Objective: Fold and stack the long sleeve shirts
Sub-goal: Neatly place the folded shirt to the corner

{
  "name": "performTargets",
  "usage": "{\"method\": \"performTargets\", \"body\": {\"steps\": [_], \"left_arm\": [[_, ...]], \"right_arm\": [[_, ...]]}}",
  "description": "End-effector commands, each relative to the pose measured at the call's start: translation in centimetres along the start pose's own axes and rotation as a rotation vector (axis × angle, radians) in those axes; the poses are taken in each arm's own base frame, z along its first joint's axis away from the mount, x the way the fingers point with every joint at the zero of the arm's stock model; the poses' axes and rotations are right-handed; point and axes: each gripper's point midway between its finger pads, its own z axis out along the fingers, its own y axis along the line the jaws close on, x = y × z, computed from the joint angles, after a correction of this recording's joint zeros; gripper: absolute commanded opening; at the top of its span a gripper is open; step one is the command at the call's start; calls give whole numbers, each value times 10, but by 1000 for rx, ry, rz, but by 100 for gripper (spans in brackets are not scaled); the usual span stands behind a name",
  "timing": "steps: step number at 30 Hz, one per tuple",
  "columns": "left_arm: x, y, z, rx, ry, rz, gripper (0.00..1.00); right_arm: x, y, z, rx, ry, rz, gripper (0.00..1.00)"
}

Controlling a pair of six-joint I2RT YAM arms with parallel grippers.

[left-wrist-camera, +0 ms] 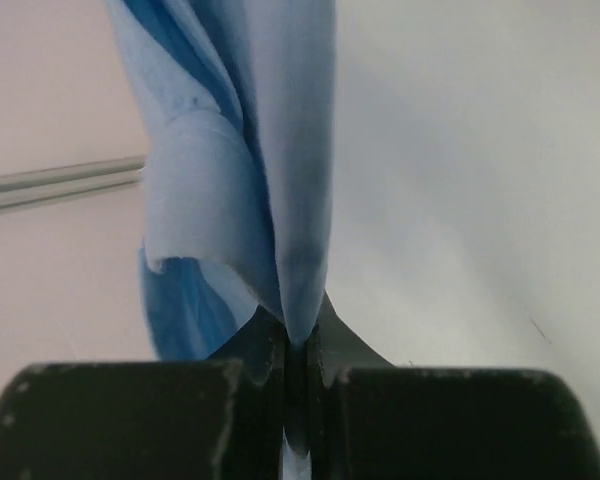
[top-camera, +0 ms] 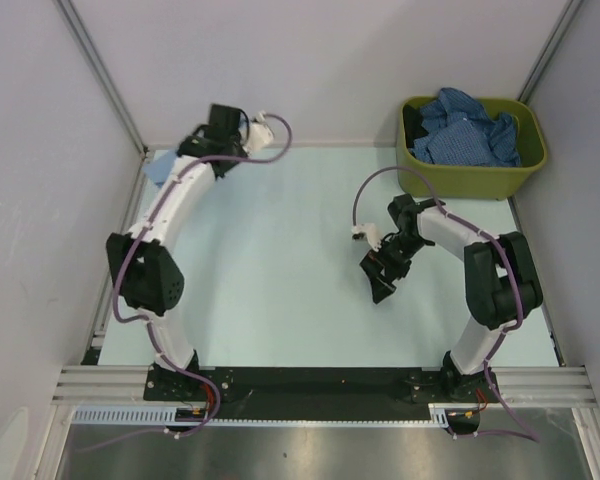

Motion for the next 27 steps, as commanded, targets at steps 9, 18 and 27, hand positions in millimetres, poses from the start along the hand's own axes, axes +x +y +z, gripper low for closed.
{"method": "performTargets", "body": {"steps": [9, 18, 27], "left_arm": [[61, -201, 70, 34, 247, 225, 0], [24, -286, 45, 259, 186, 49, 11], [-80, -276, -49, 653, -114, -178, 58]], "right_arm": [[-25, 7, -27, -97, -173, 152, 100], [-43, 14, -33, -265, -325, 374, 100], [-65, 6, -35, -362, -487, 566, 100]]}}
